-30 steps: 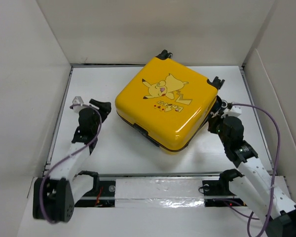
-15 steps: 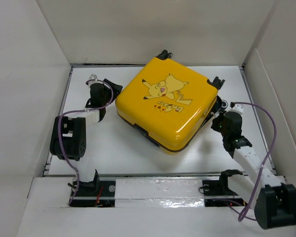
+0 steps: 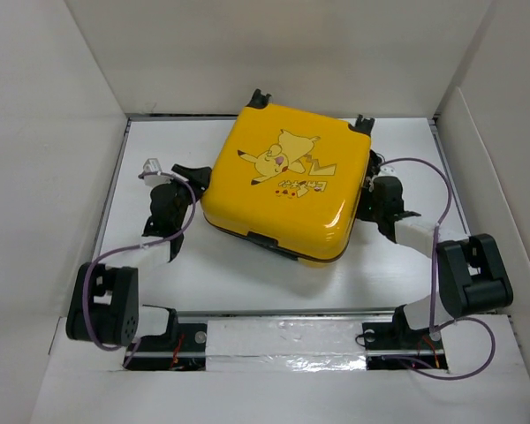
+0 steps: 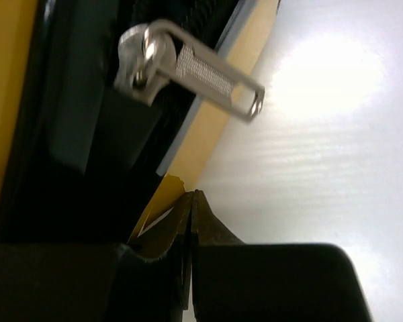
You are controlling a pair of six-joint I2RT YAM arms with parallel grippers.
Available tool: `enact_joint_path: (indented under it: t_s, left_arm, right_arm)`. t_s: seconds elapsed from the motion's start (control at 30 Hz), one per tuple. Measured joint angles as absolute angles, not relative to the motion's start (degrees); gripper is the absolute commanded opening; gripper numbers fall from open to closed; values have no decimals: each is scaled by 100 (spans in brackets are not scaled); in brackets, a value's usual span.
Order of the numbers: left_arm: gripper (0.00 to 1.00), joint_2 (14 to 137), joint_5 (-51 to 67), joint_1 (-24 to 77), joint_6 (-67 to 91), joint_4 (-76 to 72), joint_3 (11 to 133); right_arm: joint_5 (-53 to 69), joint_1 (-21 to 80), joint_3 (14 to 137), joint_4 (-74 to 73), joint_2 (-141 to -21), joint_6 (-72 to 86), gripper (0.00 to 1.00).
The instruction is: Pack the luggage
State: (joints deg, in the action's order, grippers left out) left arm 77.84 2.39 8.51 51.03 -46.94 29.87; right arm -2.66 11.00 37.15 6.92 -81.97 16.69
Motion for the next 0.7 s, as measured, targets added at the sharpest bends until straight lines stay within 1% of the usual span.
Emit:
enact_joint_path:
  t_s: [0.17,0.27,0.3,0.4,0.43,0.47,0.5,0.53,0.57,0.63,0.67,0.7]
  left_arm:
    - [55,6853,-54,1087,5015,-4659,2429]
    - [56,6372,-163,1216,4823,-4235,2379]
    - [56,6254,-202,1229,4768,-4053,2399]
    - [56,5778,-381,1275,4652,-3411,2486]
    - [56,5568,-469,1321,4626,-3179,2506]
    - [56,5330,-528,1380,4606,-2971,2532]
    - [54,5092,-563,1435,4598,-2808,2567]
    - [50,4836,-591,1498,4604,-2670,2617]
    - [41,4598,-637,1546,4619,-2585,2644]
    - [30,4038,-766,1616,4718,-2383,2635]
    - [18,3802,-854,1616,4781,-2329,2571]
    - [13,3605,-954,1601,4888,-2261,2451]
  right_arm:
    - [-102,1203,4121,845,-8670,1551,4]
    - [-84,1293,4193,856,-8700,1531,12]
    - [-73,1330,4195,856,-8689,1557,18]
    - [34,1347,4182,851,-8582,1671,28]
    - [73,1345,4154,851,-8486,1682,36]
    - [115,1339,4115,838,-8353,1684,41]
    - [163,1319,4071,823,-8200,1684,50]
    - [202,1297,4029,821,-8042,1675,53]
    - [261,1262,3977,829,-7887,1680,54]
    - [410,1214,3817,840,-7583,1693,54]
    - [478,1201,3739,860,-7461,1695,54]
    - [548,1188,3649,878,-7336,1706,41]
